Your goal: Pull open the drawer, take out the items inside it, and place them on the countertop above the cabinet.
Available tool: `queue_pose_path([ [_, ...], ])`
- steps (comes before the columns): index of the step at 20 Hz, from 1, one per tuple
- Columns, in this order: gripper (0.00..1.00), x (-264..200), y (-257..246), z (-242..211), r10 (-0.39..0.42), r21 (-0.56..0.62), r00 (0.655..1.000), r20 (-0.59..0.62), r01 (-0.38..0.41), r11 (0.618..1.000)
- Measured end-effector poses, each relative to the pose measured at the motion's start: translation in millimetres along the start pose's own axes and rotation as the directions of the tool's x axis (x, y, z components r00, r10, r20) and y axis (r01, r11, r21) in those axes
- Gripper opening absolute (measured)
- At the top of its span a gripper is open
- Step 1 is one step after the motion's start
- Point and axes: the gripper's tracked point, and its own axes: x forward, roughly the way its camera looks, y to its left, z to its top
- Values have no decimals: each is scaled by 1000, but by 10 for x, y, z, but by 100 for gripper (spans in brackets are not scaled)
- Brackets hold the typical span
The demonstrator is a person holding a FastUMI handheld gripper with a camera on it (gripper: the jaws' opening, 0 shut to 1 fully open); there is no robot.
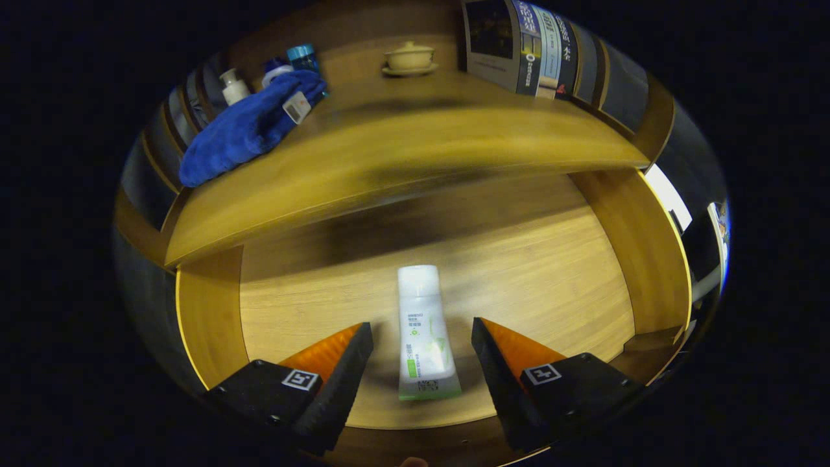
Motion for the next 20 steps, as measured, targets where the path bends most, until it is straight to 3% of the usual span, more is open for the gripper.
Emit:
queue_pose_path([
  [5,100,98,-87,-90,-36,17,995,-96,38,999],
  [10,69,150,80,-273,-16,10,985,-174,18,1000],
  [13,50,-70,155,-294,-28,76,991,-134,38,996],
  [16,50,-304,278,-285,-46,79,996,-80,52,996],
  [20,50,-889,361,-34,-88,84,988,123,78,993],
])
